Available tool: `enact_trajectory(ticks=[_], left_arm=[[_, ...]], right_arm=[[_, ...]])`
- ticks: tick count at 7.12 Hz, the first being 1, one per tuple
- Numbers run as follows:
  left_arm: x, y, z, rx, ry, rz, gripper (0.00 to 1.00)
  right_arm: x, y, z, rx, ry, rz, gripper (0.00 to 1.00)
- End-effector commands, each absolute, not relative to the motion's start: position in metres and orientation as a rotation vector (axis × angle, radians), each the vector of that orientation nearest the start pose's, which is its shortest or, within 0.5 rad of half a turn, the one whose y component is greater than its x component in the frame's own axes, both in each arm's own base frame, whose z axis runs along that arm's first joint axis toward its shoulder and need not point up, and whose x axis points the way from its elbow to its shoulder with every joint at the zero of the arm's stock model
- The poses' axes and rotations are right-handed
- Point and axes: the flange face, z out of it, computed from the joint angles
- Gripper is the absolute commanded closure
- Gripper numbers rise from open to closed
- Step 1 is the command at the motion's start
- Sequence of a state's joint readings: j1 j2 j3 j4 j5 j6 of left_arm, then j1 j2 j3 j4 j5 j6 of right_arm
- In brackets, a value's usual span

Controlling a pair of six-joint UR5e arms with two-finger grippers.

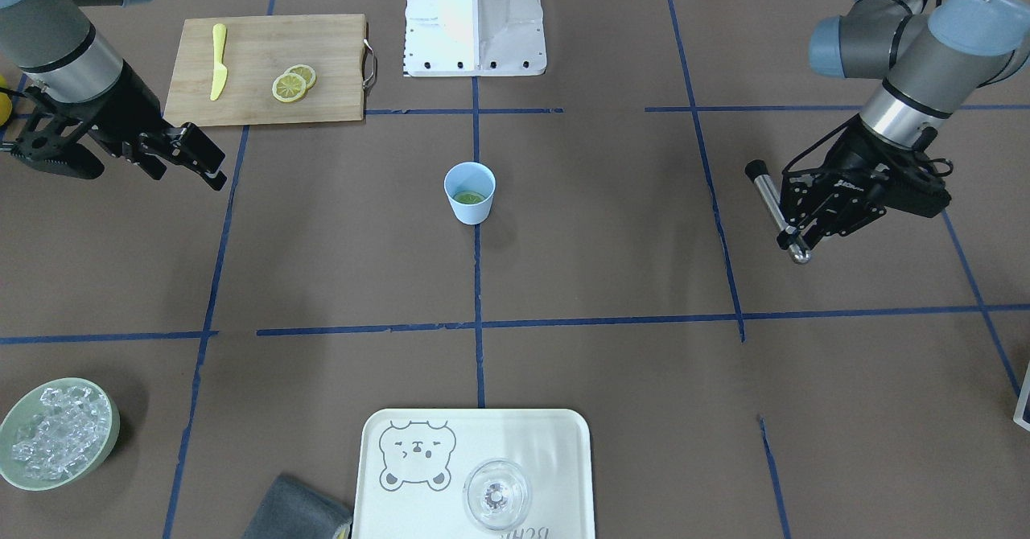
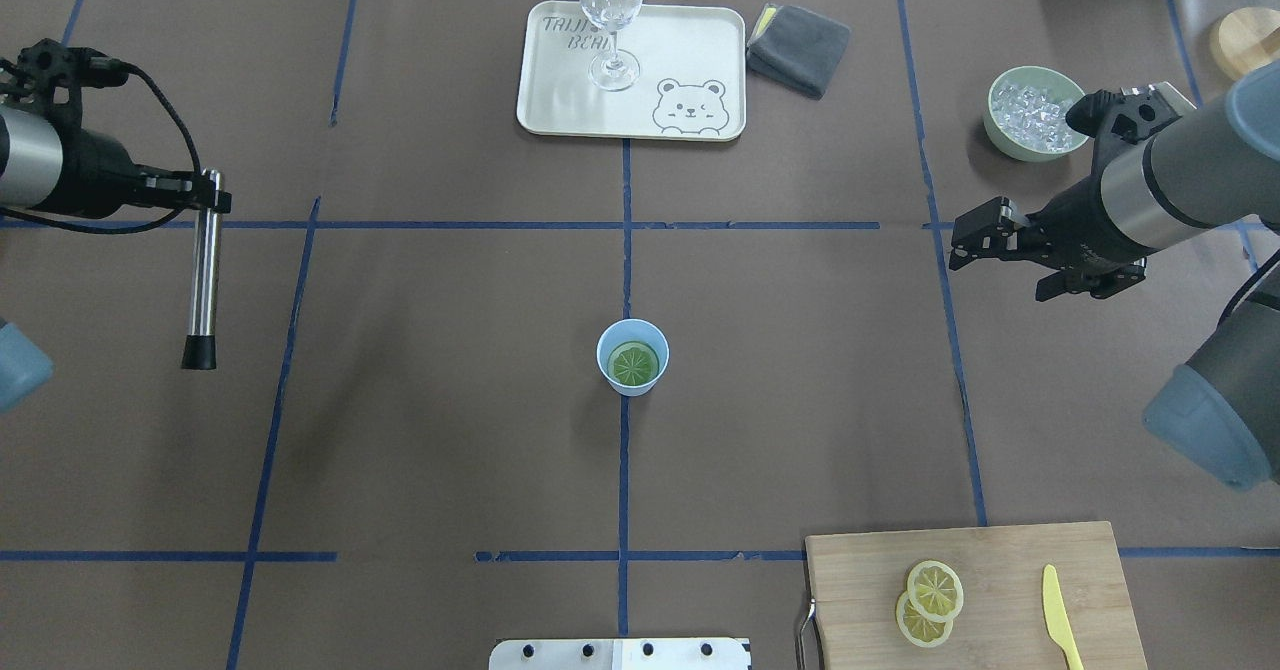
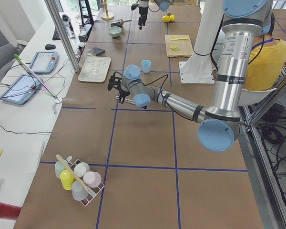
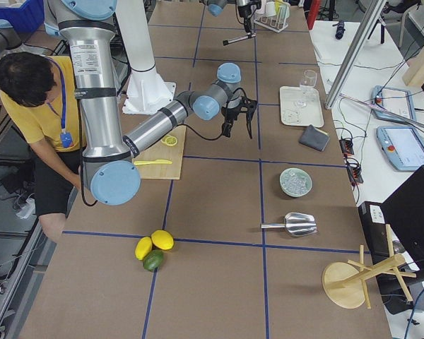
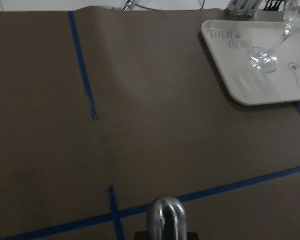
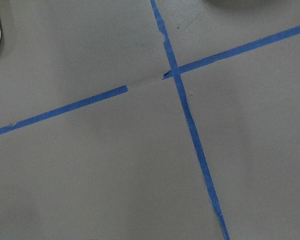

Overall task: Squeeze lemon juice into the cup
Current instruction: 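Set the muddler down on the table and open the left gripper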

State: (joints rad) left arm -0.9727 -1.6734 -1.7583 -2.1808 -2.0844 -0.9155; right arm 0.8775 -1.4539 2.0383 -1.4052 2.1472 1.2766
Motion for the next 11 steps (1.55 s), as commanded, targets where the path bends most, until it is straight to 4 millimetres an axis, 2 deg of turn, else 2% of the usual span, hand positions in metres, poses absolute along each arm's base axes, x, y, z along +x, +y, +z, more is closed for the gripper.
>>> enact_trajectory(ticks=[1, 3, 4, 7, 11], left_arm=[[0.245, -0.511, 0.502, 0.093, 0.752, -0.082, 1.00], [0.251, -0.526, 0.518, 0.111, 0.676, 0.029, 1.00], [0.254, -0.531, 0.534, 0.097, 0.660, 0.036, 1.00], [0.270, -0.552, 0.547, 0.069, 0.643, 0.050, 1.00], [0.268, -0.553, 0.560, 0.039, 0.627, 0.028, 1.00]], right_arm=[[-0.263, -0.441, 0.371, -0.057, -0.912, 0.333, 0.00], [-0.265, -0.442, 0.374, -0.051, -0.917, 0.327, 0.00], [-0.264, -0.442, 0.373, -0.050, -0.921, 0.328, 0.00], [-0.263, -0.441, 0.369, -0.049, -0.927, 0.333, 0.00], [-0.263, -0.441, 0.369, -0.049, -0.927, 0.334, 0.00]])
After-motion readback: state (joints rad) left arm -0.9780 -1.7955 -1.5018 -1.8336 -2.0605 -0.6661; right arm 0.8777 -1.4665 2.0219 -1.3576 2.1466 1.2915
